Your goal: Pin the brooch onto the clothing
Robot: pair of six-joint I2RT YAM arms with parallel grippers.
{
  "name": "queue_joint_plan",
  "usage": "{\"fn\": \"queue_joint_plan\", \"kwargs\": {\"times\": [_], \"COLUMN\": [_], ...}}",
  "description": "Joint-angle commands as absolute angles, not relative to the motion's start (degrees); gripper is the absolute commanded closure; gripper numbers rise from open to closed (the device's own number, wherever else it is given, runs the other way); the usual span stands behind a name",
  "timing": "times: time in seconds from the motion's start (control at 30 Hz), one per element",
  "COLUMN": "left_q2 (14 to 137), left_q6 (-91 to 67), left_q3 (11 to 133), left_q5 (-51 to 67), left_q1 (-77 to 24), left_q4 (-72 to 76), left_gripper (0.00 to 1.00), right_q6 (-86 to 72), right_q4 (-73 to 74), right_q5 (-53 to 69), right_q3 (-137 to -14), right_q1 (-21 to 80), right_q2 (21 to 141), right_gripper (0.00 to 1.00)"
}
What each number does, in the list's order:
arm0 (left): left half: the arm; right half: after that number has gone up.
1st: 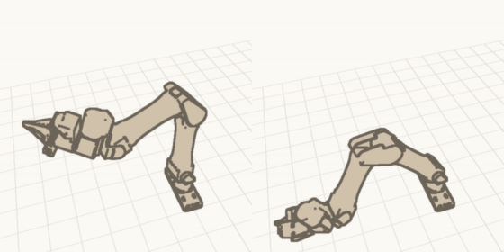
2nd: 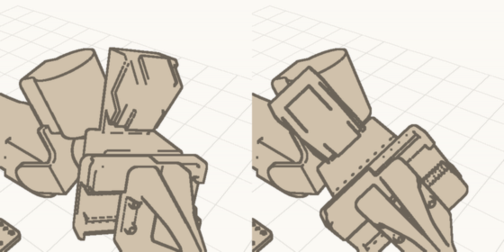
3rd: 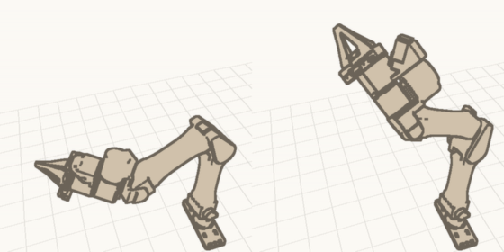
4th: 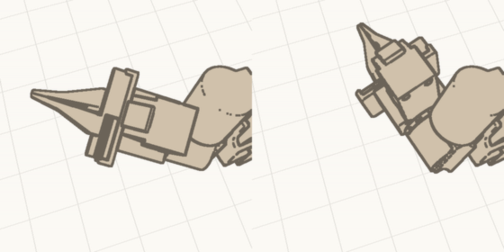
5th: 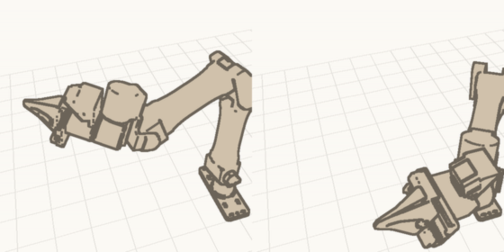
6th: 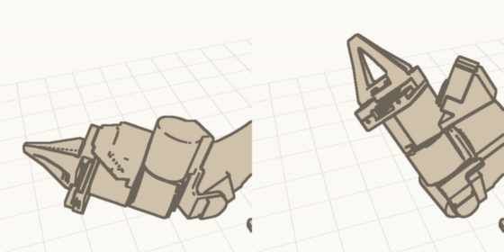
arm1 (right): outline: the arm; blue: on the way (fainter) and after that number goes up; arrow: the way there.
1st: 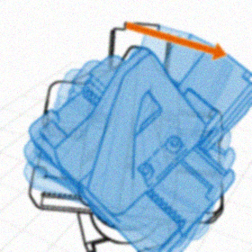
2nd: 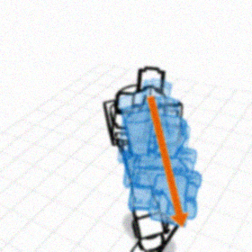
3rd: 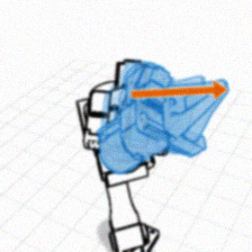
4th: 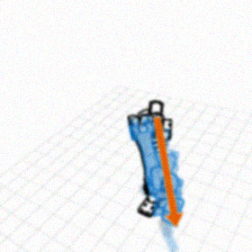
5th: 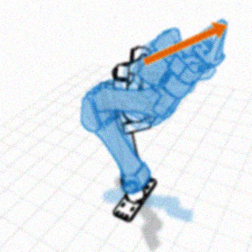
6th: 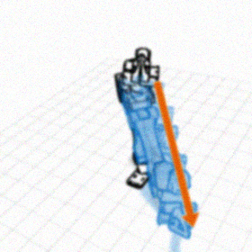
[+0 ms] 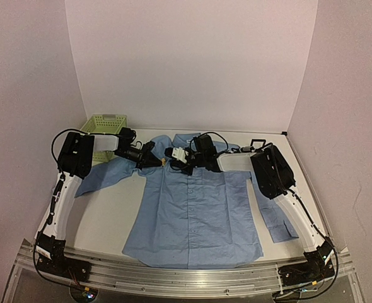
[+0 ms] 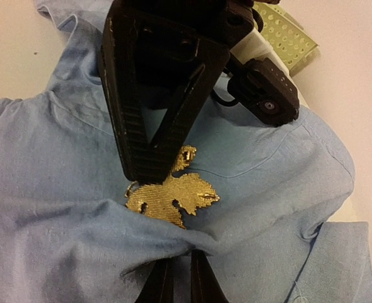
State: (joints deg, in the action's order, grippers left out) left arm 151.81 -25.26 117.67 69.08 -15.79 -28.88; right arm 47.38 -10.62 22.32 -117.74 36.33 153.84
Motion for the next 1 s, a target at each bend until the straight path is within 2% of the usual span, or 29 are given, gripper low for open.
{"fn": "queue_joint_plan", "kwargs": {"times": [0.0,0.2,0.47,0.6,0.97], "left_q2": [156.8,156.7,156.6,156.7,156.6], "left_q6": [-26.0,-26.1,-26.2,-26.2,-26.2], "left_q3": [114.8,114.9,114.5,114.4,114.3], "left_q5": [64.5,64.5,65.0,65.0,65.0], "left_q1": [-15.6,-15.5,-15.5,-15.6,-15.5], "left_q4": [-30.9,-30.9,-31.0,-31.0,-31.2], "left_gripper": [1.00,1.00,1.00,1.00,1.00], "right_q6": [45.4,46.2,51.5,53.4,62.8], "right_q4": [-11.9,-11.9,-14.6,-16.2,-16.5], "right_q5": [28.4,27.1,16.2,16.7,18.3], "right_q3": [-116.6,-116.3,-117.0,-117.1,-110.7], "right_q1": [36.9,37.0,37.0,37.0,37.6], "right_q2": [150.2,150.2,151.8,152.4,150.9], "right_gripper": [0.88,0.83,0.82,0.80,0.65]}}
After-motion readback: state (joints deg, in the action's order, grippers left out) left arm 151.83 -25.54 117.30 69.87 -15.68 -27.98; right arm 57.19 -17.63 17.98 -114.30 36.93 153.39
